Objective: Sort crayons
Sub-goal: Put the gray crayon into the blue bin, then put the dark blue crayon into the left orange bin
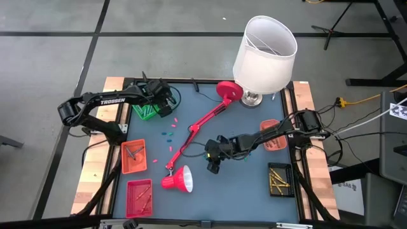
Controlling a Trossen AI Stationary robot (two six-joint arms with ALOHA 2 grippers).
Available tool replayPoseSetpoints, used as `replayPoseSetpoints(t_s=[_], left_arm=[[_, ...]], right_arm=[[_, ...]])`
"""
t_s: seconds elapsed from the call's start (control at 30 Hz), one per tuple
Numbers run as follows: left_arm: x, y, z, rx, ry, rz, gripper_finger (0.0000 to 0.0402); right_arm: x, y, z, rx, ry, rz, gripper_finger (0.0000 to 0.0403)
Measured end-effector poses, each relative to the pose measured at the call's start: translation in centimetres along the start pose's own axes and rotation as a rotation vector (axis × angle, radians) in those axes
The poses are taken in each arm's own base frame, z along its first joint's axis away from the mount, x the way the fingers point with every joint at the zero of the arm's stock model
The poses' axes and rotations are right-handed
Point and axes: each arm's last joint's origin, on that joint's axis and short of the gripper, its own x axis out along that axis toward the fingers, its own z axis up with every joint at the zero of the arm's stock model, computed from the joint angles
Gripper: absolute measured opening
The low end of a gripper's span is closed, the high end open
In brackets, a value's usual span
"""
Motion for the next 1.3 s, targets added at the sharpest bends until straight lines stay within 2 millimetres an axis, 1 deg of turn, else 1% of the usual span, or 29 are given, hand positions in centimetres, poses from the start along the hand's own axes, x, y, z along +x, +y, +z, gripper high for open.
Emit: replayPoseSetpoints(t_s=[0.13,0.3,0.5,0.63,0.8,0.97,1.1,1.3], left_arm=[[0.0,0.0,0.0,0.0,0.0,0.0,0.012],[0.0,0.0,0.0,-0.001,0.0,0.0,0.0123],[0.0,0.0,0.0,-0.001,0.0,-0.005,0.0124],[0.0,0.0,0.0,-0.002,-0.001,-0.006,0.0124],[0.0,0.0,0.0,-0.002,-0.001,-0.007,0.0124],[0.0,0.0,0.0,-0.002,0.0,-0.008,0.0124],[0.0,-0.1,0.0,-0.001,-0.003,-0.019,0.0124],[0.0,-0.1,0.0,-0.001,-0.007,-0.038,0.0124]], right_arm=[[-0.2,1.0,-1.0,-0.04,-0.007,-0.07,0.014],[-0.4,1.9,-2.0,-0.082,-0.032,-0.16,0.014],[-0.6,2.5,-2.6,-0.1,-0.034,-0.17,0.014],[-0.5,2.3,-2.8,-0.103,-0.009,-0.188,0.014],[0.7,2.0,-3.6,-0.095,0.035,-0.2,0.014],[1.3,1.9,-3.8,-0.096,0.045,-0.207,0.0139],[1.3,1.9,-3.8,-0.097,0.046,-0.206,0.0117],[1.4,2.0,-3.9,-0.097,0.05,-0.2,0.0059]])
